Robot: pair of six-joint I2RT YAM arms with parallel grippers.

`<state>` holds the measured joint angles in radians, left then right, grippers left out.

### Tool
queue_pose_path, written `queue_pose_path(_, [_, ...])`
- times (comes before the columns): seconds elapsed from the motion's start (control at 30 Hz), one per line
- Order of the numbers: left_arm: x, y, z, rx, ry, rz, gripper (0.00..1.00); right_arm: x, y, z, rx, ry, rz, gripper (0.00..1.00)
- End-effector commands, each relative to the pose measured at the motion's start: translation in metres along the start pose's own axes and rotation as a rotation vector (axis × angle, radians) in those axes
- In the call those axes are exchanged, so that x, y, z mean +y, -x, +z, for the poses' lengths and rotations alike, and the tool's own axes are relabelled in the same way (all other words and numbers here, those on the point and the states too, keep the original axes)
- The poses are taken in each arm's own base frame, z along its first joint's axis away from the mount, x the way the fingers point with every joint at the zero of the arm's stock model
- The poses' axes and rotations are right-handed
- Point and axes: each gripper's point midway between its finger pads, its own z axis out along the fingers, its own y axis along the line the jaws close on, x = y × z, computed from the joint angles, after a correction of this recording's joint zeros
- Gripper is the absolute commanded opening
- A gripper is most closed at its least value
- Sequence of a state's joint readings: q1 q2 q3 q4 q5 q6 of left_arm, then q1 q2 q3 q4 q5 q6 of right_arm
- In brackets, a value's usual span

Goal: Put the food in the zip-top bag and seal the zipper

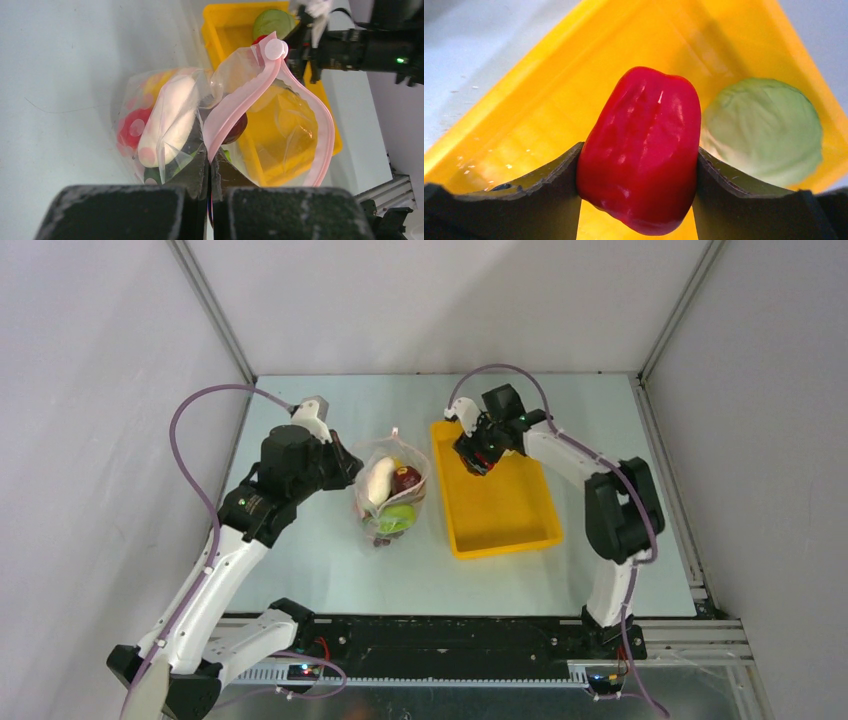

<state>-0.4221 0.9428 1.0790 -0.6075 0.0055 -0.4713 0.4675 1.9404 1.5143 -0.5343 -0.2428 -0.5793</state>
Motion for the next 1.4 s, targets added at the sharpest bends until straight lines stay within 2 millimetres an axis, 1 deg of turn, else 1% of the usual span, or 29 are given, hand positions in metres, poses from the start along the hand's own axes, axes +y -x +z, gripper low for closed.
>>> queue_pose_path(0.0, [-0.008,0.012,-0.002,-0.041,-0.037,-0.013,0.0,0.002,0.05,-0.054,-0.227,-0.069,0.058,0.31])
queue_pose_path(0.03, [-0.008,0.012,-0.001,-0.041,-0.036,-0.013,0.0,0.008,0.05,-0.057,-0.239,-0.052,0.068,0.31])
queue_pose_path(0.1, [-0.008,0.012,-0.001,-0.04,-0.037,-0.013,0.0,0.018,0.063,-0.081,-0.296,-0.054,0.08,0.31])
queue_pose_path(0.13, [-0.008,0.012,-0.001,-0.039,-0.038,-0.013,0.0,0.021,0.064,-0.086,-0.306,-0.057,0.096,0.3])
queue_pose_path(0.17, [-0.009,0.011,-0.001,-0.035,-0.04,-0.013,0.0,0.024,0.074,-0.102,-0.349,-0.069,0.096,0.3])
queue_pose_path(0.2, [-0.009,0.011,-0.001,-0.035,-0.043,-0.012,0.0,0.027,0.074,-0.107,-0.36,-0.077,0.101,0.29])
queue_pose_path(0.23, [-0.01,0.01,-0.001,-0.03,-0.048,-0.012,0.0,0.031,0.085,-0.122,-0.404,-0.086,0.101,0.29])
queue_pose_path(0.27, [-0.011,0.01,-0.001,-0.027,-0.052,-0.013,0.0,0.034,0.086,-0.128,-0.416,-0.096,0.106,0.29])
queue_pose_path(0.3, [-0.012,0.01,-0.001,-0.025,-0.059,-0.013,0.0,0.041,0.096,-0.144,-0.461,-0.103,0.107,0.29])
queue_pose_path(0.33, [-0.013,0.01,-0.001,-0.023,-0.062,-0.015,0.0,0.044,0.097,-0.148,-0.472,-0.108,0.108,0.28])
queue_pose_path(0.37, [-0.013,0.009,0.0,-0.022,-0.063,-0.016,0.0,0.053,0.107,-0.165,-0.52,-0.107,0.094,0.28])
queue_pose_path(0.4, [-0.013,0.009,0.0,-0.02,-0.067,-0.016,0.0,0.059,0.108,-0.17,-0.535,-0.104,0.086,0.28])
queue_pose_path(0.43, [-0.013,0.009,0.0,-0.019,-0.067,-0.017,0.0,0.072,0.119,-0.187,-0.589,-0.096,0.063,0.28])
queue_pose_path(0.47, [-0.014,0.008,0.0,-0.018,-0.071,-0.018,0.0,0.08,0.122,-0.192,-0.611,-0.079,0.05,0.28])
queue_pose_path(0.5, [-0.015,0.008,0.0,-0.016,-0.075,-0.021,0.0,0.096,0.134,-0.208,-0.669,-0.057,0.021,0.29])
queue_pose_path(0.53, [-0.017,0.007,0.0,-0.013,-0.084,-0.021,0.0,0.106,0.138,-0.217,-0.705,-0.034,0.004,0.29])
queue_pose_path(0.6, [-0.019,0.007,0.0,-0.009,-0.095,-0.022,0.0,0.142,0.154,-0.231,-0.786,0.048,-0.044,0.29])
queue_pose_path(0.67, [-0.018,0.007,0.0,-0.008,-0.094,-0.024,0.0,0.164,0.168,-0.242,-0.85,0.094,-0.082,0.3])
queue_pose_path(0.73, [-0.019,0.007,-0.001,-0.008,-0.097,-0.024,0.0,0.18,0.177,-0.243,-0.881,0.117,-0.124,0.32])
queue_pose_path(0.87, [-0.02,0.008,-0.003,-0.016,-0.101,-0.022,0.0,0.192,0.196,-0.23,-0.924,0.137,-0.129,0.31])
queue_pose_path(0.93, [-0.019,0.008,-0.003,-0.018,-0.099,-0.021,0.0,0.195,0.202,-0.22,-0.93,0.143,-0.132,0.34])
queue_pose_path(0.97, [-0.019,0.008,-0.004,-0.017,-0.1,-0.021,0.0,0.194,0.204,-0.216,-0.929,0.138,-0.13,0.37])
queue_pose_path(1.07, [-0.02,0.008,-0.004,-0.016,-0.104,-0.021,0.0,0.194,0.209,-0.196,-0.917,0.133,-0.108,0.41])
queue_pose_path(1.13, [-0.02,0.008,-0.004,-0.017,-0.104,-0.022,0.0,0.195,0.209,-0.187,-0.899,0.138,-0.102,0.46])
queue_pose_path(1.17, [-0.02,0.008,-0.004,-0.016,-0.103,-0.022,0.0,0.196,0.21,-0.184,-0.895,0.14,-0.102,0.56])
queue_pose_path(1.2, [-0.02,0.008,-0.004,-0.015,-0.103,-0.021,0.0,0.197,0.21,-0.184,-0.891,0.14,-0.102,0.61])
queue_pose_path(1.27, [-0.02,0.008,-0.004,-0.015,-0.103,-0.021,0.0,0.198,0.209,-0.183,-0.884,0.136,-0.104,0.81])
queue_pose_path(1.33, [-0.02,0.008,-0.004,-0.017,-0.103,-0.022,0.0,0.2,0.207,-0.183,-0.877,0.137,-0.11,0.97])
queue_pose_path(1.37, [-0.02,0.008,-0.004,-0.018,-0.104,-0.022,0.0,0.201,0.206,-0.185,-0.874,0.138,-0.112,0.98])
